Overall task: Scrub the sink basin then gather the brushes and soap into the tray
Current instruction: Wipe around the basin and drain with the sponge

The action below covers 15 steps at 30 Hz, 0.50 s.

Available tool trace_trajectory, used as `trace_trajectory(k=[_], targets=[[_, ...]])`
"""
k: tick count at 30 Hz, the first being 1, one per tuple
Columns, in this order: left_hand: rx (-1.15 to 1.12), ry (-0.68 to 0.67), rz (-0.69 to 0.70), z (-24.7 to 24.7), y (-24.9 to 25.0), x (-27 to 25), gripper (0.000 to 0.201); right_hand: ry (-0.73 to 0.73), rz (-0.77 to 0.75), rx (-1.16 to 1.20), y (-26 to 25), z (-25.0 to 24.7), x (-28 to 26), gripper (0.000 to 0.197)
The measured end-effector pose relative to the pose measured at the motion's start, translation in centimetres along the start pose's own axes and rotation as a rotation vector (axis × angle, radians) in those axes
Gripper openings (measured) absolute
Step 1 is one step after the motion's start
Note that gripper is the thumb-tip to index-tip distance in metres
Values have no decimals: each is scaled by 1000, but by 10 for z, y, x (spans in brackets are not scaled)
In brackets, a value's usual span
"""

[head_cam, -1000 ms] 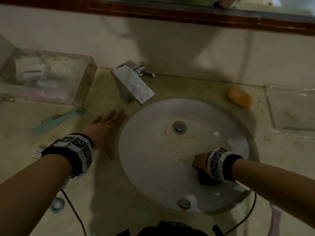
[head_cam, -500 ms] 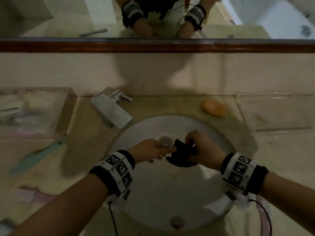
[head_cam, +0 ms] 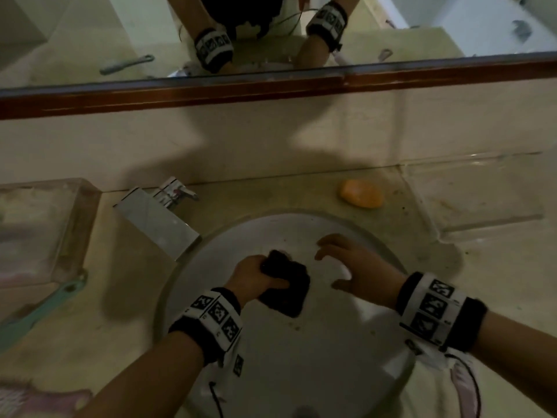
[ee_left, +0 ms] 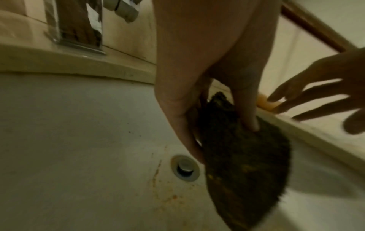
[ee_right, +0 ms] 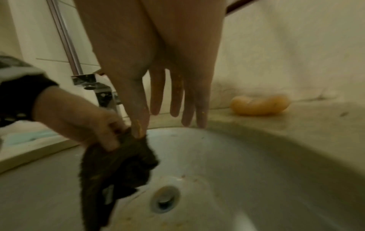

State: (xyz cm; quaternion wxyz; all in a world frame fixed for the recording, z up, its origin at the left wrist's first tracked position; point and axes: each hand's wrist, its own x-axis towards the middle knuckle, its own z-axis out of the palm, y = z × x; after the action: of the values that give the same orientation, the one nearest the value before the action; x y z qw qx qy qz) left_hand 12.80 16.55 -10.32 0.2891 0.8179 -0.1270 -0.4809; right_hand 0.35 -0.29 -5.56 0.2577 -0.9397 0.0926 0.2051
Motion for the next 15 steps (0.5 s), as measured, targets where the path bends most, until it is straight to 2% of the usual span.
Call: trace_trajectory(k=[3,5,7,9,11,13,15], targets=[[166,239,-75,-14,-22,13,58,-93,84,-243,35,-21,-10,64],[348,339,-56,-19,-34,20,65,-198,135,-379,52,-27,-16,70],[558,396,49,-22,-35,26,56,-277,172,-437,60,-23,-20,75],[714,474,226,-24,-25,29,46,-290,196,-480,61,-15,-23,79],[899,514,388,-27,-10,35,49,-265,249,-477,62,-8,-25,82],[1034,543,437,-27,-12,47,53,-240,293,-451,63,-4,-28,85],[1082,482,439,-26,-10,54,52,-219,309,-418,67,-2,-32,87]])
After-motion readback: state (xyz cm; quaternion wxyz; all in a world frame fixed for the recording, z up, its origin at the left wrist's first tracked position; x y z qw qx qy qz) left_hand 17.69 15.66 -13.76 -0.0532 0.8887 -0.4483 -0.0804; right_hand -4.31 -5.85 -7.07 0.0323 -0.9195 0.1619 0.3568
